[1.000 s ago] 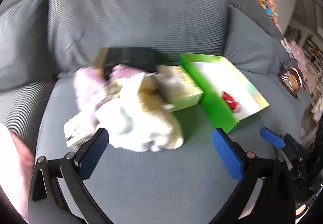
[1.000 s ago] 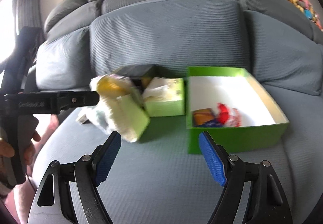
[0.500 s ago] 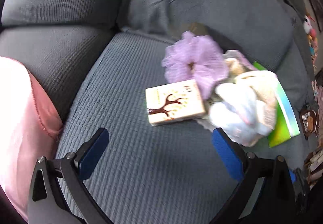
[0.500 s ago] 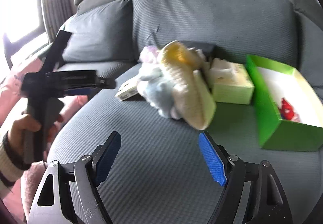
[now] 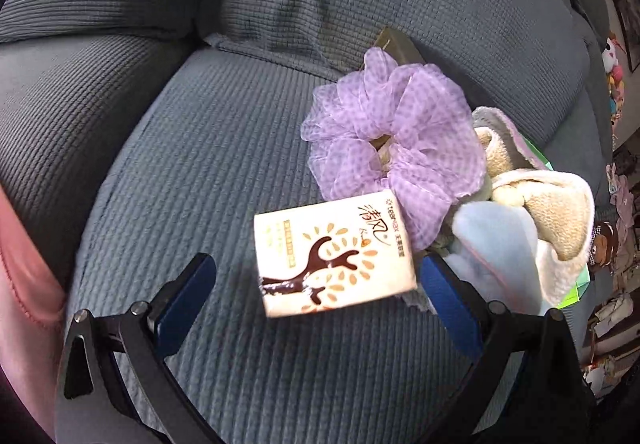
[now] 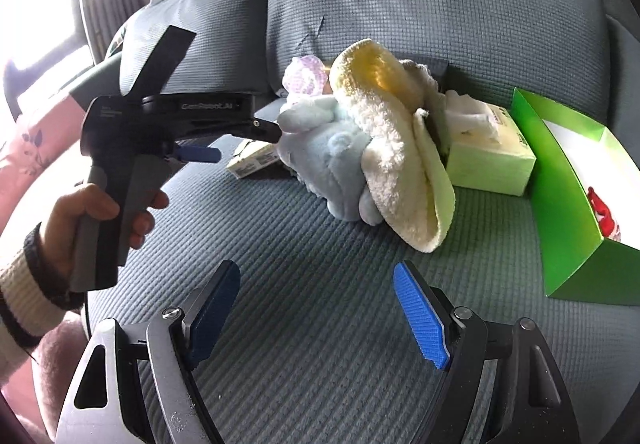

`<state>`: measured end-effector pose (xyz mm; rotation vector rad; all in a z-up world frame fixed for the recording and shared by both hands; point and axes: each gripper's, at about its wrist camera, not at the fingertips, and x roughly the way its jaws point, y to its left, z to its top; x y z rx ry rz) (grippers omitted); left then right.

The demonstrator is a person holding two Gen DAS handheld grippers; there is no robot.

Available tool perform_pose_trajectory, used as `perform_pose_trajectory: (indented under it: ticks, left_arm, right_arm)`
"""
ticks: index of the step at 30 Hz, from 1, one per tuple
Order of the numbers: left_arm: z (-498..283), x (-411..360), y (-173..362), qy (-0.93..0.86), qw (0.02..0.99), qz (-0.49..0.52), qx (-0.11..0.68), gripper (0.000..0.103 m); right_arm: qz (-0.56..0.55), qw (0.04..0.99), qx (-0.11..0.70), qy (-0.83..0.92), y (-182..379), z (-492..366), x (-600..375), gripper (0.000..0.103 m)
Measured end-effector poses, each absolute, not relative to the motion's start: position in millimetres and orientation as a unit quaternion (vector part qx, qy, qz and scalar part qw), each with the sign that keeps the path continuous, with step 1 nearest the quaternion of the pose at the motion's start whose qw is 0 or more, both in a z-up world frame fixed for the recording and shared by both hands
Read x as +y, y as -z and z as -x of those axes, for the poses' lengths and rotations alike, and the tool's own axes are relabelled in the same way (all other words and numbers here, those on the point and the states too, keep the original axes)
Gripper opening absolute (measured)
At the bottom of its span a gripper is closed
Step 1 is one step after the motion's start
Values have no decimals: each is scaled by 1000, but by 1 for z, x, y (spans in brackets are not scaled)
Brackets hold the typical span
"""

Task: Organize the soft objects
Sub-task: 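Move the left tool back to the tree-print tissue pack, then grasp the white tree-print tissue pack with the left tool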

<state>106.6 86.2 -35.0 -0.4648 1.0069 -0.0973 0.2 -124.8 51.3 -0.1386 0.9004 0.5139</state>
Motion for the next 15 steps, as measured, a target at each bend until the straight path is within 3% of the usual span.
perform_pose_trajectory:
  ticks: [3, 6, 15]
  left_arm:
    - [-114, 84, 40, 50, 846, 219, 483, 100]
    - [-114, 84, 43, 59, 846, 220, 481, 77]
    - [-76, 85, 37, 73, 855, 197, 475, 77]
  right_arm:
    - [68, 865, 434, -242, -49, -3, -126, 80]
    - [64, 866, 434, -242, -49, -4, -128, 80]
    - [47, 860, 443, -249, -49, -4, -136, 80]
